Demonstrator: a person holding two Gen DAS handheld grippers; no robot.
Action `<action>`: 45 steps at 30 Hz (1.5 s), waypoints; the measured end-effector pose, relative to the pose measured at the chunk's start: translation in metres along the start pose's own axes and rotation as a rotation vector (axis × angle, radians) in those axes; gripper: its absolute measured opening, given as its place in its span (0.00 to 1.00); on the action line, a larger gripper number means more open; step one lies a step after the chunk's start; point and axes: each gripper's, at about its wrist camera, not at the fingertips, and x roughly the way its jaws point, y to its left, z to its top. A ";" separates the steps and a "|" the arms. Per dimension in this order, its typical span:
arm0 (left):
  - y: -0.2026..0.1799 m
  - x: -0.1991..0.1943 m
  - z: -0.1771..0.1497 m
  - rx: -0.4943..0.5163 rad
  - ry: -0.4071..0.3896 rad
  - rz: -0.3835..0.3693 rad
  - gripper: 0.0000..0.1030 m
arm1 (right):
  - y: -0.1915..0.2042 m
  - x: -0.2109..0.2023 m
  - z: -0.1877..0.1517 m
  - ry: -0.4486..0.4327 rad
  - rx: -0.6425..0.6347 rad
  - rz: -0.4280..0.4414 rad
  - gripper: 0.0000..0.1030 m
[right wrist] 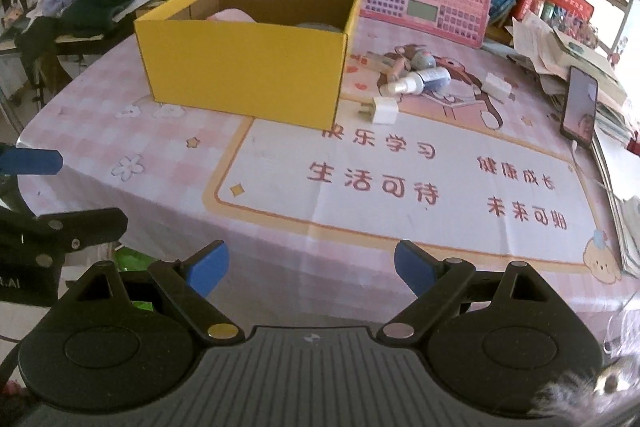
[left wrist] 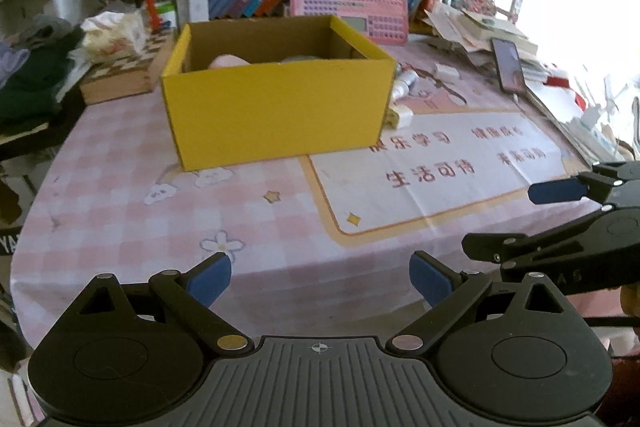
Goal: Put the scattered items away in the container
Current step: 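Withdraw both tools up and away from the yellow box, then move both tools toward the white bottles and charger beside the box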
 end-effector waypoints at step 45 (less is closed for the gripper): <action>-0.109 0.090 0.073 0.191 0.008 -0.170 0.84 | -0.145 0.031 0.017 0.004 0.193 -0.123 0.85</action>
